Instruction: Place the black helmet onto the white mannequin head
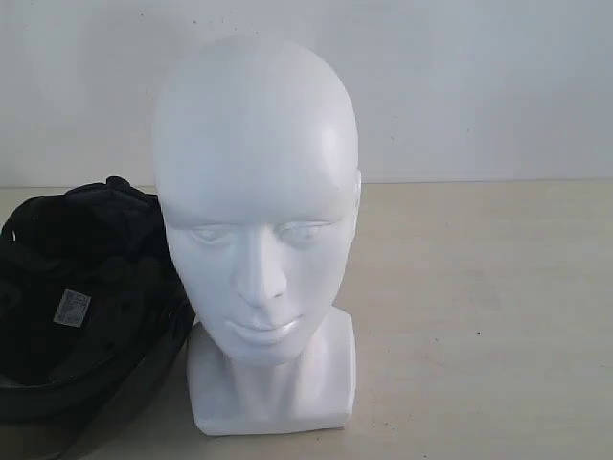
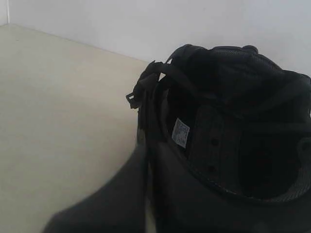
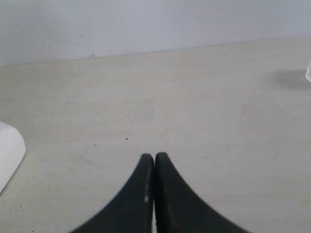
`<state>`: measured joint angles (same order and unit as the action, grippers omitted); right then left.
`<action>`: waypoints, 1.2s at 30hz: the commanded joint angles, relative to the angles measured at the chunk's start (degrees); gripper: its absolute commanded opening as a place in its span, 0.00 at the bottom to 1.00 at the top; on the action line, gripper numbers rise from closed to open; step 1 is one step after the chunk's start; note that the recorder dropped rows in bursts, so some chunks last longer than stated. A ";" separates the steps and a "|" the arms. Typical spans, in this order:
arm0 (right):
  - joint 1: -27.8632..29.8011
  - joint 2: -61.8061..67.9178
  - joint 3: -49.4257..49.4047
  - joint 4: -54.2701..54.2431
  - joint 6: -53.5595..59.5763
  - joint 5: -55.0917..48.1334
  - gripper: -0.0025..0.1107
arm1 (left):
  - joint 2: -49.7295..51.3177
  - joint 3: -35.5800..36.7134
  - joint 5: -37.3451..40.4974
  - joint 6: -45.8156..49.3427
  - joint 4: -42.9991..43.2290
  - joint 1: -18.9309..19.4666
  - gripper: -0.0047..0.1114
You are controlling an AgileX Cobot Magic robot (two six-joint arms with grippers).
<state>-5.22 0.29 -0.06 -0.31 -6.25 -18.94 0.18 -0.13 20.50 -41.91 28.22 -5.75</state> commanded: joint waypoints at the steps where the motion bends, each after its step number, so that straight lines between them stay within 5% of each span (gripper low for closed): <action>1: 0.05 -0.29 0.06 0.00 -0.19 0.16 0.02 | -0.18 0.13 0.05 0.28 -0.17 -0.16 0.08; 11: 0.05 -0.29 0.06 0.00 -0.19 0.16 0.02 | -0.18 0.13 0.05 1.92 9.24 -0.16 0.08; 27: 0.05 -0.29 0.06 0.00 -0.19 0.16 0.02 | -0.18 0.13 -0.34 1.25 8.13 0.12 0.08; 33: 0.05 -0.29 0.06 0.00 -0.19 0.28 0.02 | -0.18 0.13 -19.83 0.72 6.75 1.21 0.08; 36: 0.05 -0.29 0.06 0.00 -0.19 0.47 0.02 | -0.18 0.13 -21.76 -0.82 6.75 1.21 0.08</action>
<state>-5.22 0.29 -0.06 -0.40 -6.47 -18.94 0.18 -0.13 -0.50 -41.08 35.35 -4.70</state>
